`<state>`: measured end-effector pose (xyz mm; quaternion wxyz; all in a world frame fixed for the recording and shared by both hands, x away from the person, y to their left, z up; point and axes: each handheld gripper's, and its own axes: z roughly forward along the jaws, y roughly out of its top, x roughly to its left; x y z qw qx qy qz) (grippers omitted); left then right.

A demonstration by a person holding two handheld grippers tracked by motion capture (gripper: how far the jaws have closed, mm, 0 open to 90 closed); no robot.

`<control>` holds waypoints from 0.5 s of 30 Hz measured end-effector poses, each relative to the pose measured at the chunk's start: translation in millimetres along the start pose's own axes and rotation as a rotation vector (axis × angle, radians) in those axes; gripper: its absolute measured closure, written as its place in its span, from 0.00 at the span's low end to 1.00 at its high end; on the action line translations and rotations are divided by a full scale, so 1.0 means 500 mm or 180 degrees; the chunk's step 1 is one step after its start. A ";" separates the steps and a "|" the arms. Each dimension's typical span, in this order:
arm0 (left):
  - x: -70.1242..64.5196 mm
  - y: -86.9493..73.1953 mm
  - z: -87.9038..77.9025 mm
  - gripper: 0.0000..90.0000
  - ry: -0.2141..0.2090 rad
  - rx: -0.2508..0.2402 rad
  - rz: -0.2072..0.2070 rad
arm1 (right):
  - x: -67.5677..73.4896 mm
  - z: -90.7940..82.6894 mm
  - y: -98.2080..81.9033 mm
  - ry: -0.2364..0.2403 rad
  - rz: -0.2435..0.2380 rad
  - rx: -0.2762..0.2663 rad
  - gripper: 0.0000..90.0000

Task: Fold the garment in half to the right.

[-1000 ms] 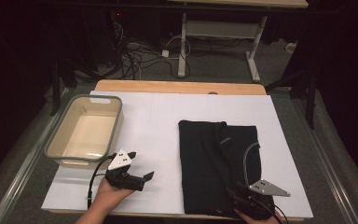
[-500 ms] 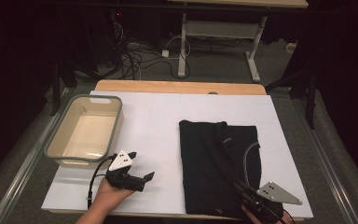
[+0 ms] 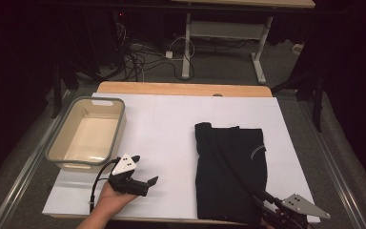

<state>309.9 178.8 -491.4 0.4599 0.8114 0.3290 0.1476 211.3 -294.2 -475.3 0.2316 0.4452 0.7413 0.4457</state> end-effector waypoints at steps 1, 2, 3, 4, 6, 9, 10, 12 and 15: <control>-0.001 0.000 0.000 0.00 0.0017 -0.0003 -0.0002 | 0.003 -0.002 0.005 -0.0006 -0.0019 -0.0031 0.60; -0.001 0.000 0.000 0.00 0.0026 0.0003 0.0003 | 0.006 -0.004 0.011 -0.0011 -0.0048 -0.0069 0.59; -0.002 0.001 0.001 0.00 0.0027 0.0014 0.0013 | 0.007 -0.004 0.017 -0.0012 -0.0048 -0.0116 0.58; -0.002 0.001 0.001 0.00 0.0026 0.0023 0.0020 | 0.008 -0.003 0.025 -0.0009 -0.0056 -0.0151 0.59; -0.001 0.001 0.001 0.00 0.0007 0.0022 0.0015 | 0.007 0.005 0.045 -0.0015 -0.0075 -0.0183 0.58; 0.001 0.000 0.001 0.00 -0.0026 0.0011 -0.0007 | -0.002 0.033 0.087 -0.0065 -0.0106 -0.0183 0.57; 0.001 0.000 0.002 0.00 -0.0028 0.0016 -0.0003 | -0.008 0.048 0.102 -0.0113 -0.0135 -0.0167 0.57; 0.000 0.000 0.002 0.00 -0.0027 0.0021 0.0005 | -0.027 0.084 0.129 -0.0142 -0.0089 -0.0123 0.57; 0.001 0.000 0.001 0.00 -0.0039 0.0016 0.0012 | -0.054 0.140 0.160 -0.0219 -0.0066 -0.0011 0.57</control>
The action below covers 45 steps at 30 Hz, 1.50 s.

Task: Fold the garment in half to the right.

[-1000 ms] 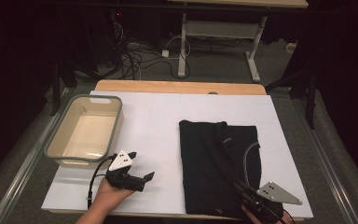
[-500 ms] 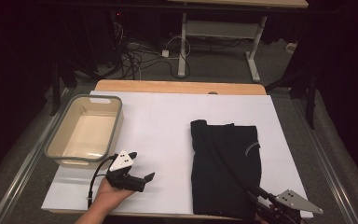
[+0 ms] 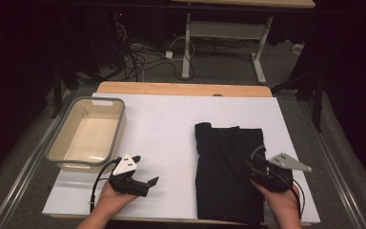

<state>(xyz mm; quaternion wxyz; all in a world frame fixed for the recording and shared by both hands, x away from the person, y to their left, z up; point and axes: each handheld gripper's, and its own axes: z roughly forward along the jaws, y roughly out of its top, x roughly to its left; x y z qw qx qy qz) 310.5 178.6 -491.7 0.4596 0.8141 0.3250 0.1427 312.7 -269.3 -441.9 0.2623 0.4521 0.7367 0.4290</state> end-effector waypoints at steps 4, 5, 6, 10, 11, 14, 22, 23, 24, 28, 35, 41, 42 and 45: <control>0.000 0.000 0.000 0.00 -0.0012 -0.0002 0.0002 | -0.023 0.063 0.023 -0.0061 0.0016 0.0169 0.57; 0.000 0.000 0.000 0.00 -0.0010 -0.0002 0.0004 | -0.028 0.075 0.027 -0.0075 0.0031 0.0205 0.57; 0.000 0.000 0.000 0.00 -0.0011 -0.0002 0.0004 | -0.033 0.086 0.030 -0.0088 0.0040 0.0233 0.57; -0.001 0.000 0.000 0.00 -0.0010 0.0001 0.0014 | -0.054 0.123 0.042 -0.0095 0.0147 0.0307 0.57; -0.001 0.000 0.000 0.00 -0.0010 0.0001 0.0017 | -0.059 0.132 0.046 -0.0100 0.0161 0.0324 0.57; 0.000 0.000 0.000 0.00 -0.0012 0.0005 0.0012 | -0.070 0.157 0.062 -0.0117 0.0230 0.0379 0.51; -0.001 0.001 0.002 0.00 0.0005 0.0023 0.0016 | -0.078 0.228 0.077 -0.0090 0.0309 0.0603 0.54; -0.001 0.001 0.002 0.00 0.0008 0.0030 0.0016 | -0.078 0.234 0.074 -0.0054 0.0314 0.0651 0.56; -0.001 0.001 0.002 0.00 0.0010 0.0037 0.0018 | -0.077 0.241 0.069 -0.0014 0.0320 0.0729 0.58; -0.003 0.001 0.003 0.00 0.0014 0.0044 0.0035 | -0.067 0.245 0.067 0.0037 0.0184 0.0710 0.79; -0.003 0.001 0.003 0.00 0.0012 0.0043 0.0041 | -0.054 0.234 0.069 -0.0002 0.0025 0.0597 0.92; -0.003 0.001 0.003 0.00 0.0012 0.0044 0.0045 | -0.051 0.209 0.085 -0.0111 -0.0027 0.0363 0.92; -0.003 0.001 0.003 0.00 0.0013 0.0045 0.0046 | -0.052 0.203 0.089 -0.0138 -0.0035 0.0327 0.93; -0.003 0.001 0.003 0.00 0.0015 0.0044 0.0048 | -0.058 0.184 0.099 -0.0201 -0.0038 0.0211 0.93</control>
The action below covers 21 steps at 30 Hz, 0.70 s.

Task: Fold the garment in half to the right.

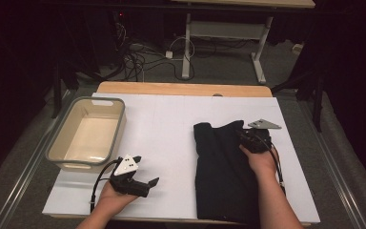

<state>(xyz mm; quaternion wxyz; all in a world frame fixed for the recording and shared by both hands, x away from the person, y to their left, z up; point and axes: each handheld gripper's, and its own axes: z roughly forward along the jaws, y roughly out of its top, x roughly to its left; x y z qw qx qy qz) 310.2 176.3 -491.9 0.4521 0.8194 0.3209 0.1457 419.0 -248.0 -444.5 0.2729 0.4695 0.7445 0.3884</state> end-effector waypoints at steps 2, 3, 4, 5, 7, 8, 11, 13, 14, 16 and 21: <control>0.000 0.000 0.000 0.00 -0.0001 -0.0002 0.0001 | -0.009 -0.014 0.006 -0.0045 0.0010 -0.0074 0.92; 0.000 0.000 0.000 0.00 -0.0001 -0.0002 0.0002 | -0.015 -0.021 0.009 -0.0067 0.0024 -0.0100 0.92; 0.000 0.000 0.000 0.00 -0.0001 -0.0003 0.0004 | -0.021 -0.028 0.012 -0.0084 0.0042 -0.0118 0.92; 0.000 0.000 0.000 0.00 -0.0001 -0.0004 0.0005 | -0.027 -0.034 0.014 -0.0112 0.0055 -0.0136 0.92; 0.000 0.000 0.000 0.00 -0.0001 -0.0004 0.0006 | -0.042 -0.042 0.015 -0.0156 0.0092 -0.0147 0.92; 0.000 0.000 0.000 0.00 -0.0001 -0.0006 0.0005 | -0.049 -0.043 0.013 -0.0176 0.0102 -0.0126 0.92; 0.000 0.000 -0.001 0.00 -0.0003 -0.0007 0.0005 | -0.067 -0.036 -0.002 -0.0232 0.0132 -0.0004 0.91; 0.000 0.000 -0.001 0.00 -0.0001 -0.0011 0.0000 | -0.078 -0.027 -0.017 -0.0268 0.0176 0.0070 0.91; 0.000 -0.001 -0.001 0.00 -0.0001 -0.0013 -0.0002 | -0.083 -0.022 -0.024 -0.0274 0.0175 0.0113 0.91; 0.000 -0.001 -0.001 0.00 -0.0003 -0.0015 -0.0004 | -0.089 -0.014 -0.036 -0.0285 0.0213 0.0191 0.92; 0.000 -0.001 -0.001 0.00 -0.0008 -0.0017 -0.0002 | -0.100 -0.002 -0.046 -0.0292 0.0310 0.0287 0.83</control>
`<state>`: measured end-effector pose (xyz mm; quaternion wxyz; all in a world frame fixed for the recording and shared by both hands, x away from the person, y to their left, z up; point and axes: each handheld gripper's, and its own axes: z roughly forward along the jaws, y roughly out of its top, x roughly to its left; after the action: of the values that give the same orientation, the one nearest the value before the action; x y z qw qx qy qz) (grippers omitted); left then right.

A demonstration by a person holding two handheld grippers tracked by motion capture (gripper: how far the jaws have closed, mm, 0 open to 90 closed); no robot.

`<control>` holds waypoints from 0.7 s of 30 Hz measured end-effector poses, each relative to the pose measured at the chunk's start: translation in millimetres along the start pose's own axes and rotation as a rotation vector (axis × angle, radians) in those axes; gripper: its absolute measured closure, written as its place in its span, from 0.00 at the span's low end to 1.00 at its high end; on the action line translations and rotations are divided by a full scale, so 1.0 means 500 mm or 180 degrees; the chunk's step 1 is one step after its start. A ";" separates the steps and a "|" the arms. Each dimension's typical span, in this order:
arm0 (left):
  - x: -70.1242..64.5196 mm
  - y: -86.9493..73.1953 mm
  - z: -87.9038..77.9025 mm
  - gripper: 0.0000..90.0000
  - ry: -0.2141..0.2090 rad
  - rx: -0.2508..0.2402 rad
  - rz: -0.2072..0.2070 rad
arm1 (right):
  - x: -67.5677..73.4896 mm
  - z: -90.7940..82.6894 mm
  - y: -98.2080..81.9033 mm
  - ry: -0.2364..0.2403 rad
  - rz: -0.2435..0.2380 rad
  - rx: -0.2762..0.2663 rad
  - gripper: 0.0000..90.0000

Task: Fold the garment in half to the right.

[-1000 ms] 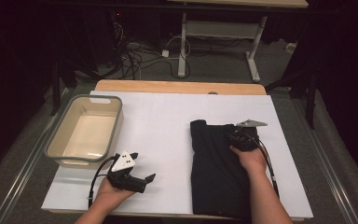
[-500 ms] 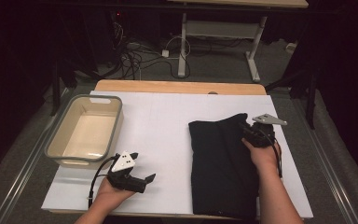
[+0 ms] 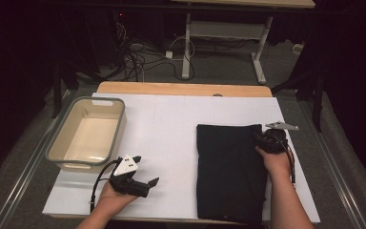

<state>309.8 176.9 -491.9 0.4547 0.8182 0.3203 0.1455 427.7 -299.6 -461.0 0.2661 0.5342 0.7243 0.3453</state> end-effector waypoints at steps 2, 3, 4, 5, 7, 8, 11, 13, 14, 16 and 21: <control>0.000 0.000 -0.001 0.00 0.0000 -0.0007 -0.0002 | -0.002 0.009 -0.007 0.0013 0.0017 0.0082 0.79; 0.000 0.000 -0.001 0.00 -0.0003 -0.0011 -0.0004 | -0.002 0.012 -0.010 0.0016 0.0028 0.0098 0.76; 0.000 0.000 -0.001 0.00 -0.0005 -0.0012 -0.0004 | -0.004 0.013 -0.012 0.0030 0.0053 0.0096 0.72; 0.000 0.000 -0.001 0.00 -0.0005 -0.0011 -0.0004 | -0.005 0.013 -0.013 0.0037 0.0084 0.0099 0.69; 0.000 0.000 0.000 0.00 -0.0001 -0.0008 -0.0003 | -0.007 0.009 -0.014 0.0049 0.0106 0.0090 0.63; 0.000 0.000 -0.001 0.00 0.0000 -0.0009 -0.0005 | -0.007 0.005 -0.014 0.0049 0.0106 0.0082 0.59; 0.001 -0.001 -0.001 0.00 -0.0006 -0.0021 -0.0012 | -0.009 -0.010 -0.015 0.0032 0.0090 0.0039 0.50; 0.002 -0.001 -0.001 0.00 -0.0023 -0.0028 -0.0026 | -0.010 -0.023 -0.018 0.0047 0.0084 0.0012 0.47; 0.004 -0.001 -0.002 0.00 -0.0036 -0.0032 -0.0049 | -0.009 -0.030 -0.021 0.0056 0.0065 -0.0004 0.45; 0.008 -0.002 -0.004 0.00 -0.0062 -0.0068 -0.0114 | -0.009 -0.043 -0.030 0.0096 0.0055 -0.0044 0.41; 0.009 -0.003 -0.005 0.00 -0.0068 -0.0093 -0.0127 | 0.002 -0.078 -0.066 0.0195 0.0036 -0.0117 0.26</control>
<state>311.2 182.3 -491.9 0.4729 0.8064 0.3296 0.1322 378.7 -313.4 -462.7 0.2516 0.5225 0.7226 0.3763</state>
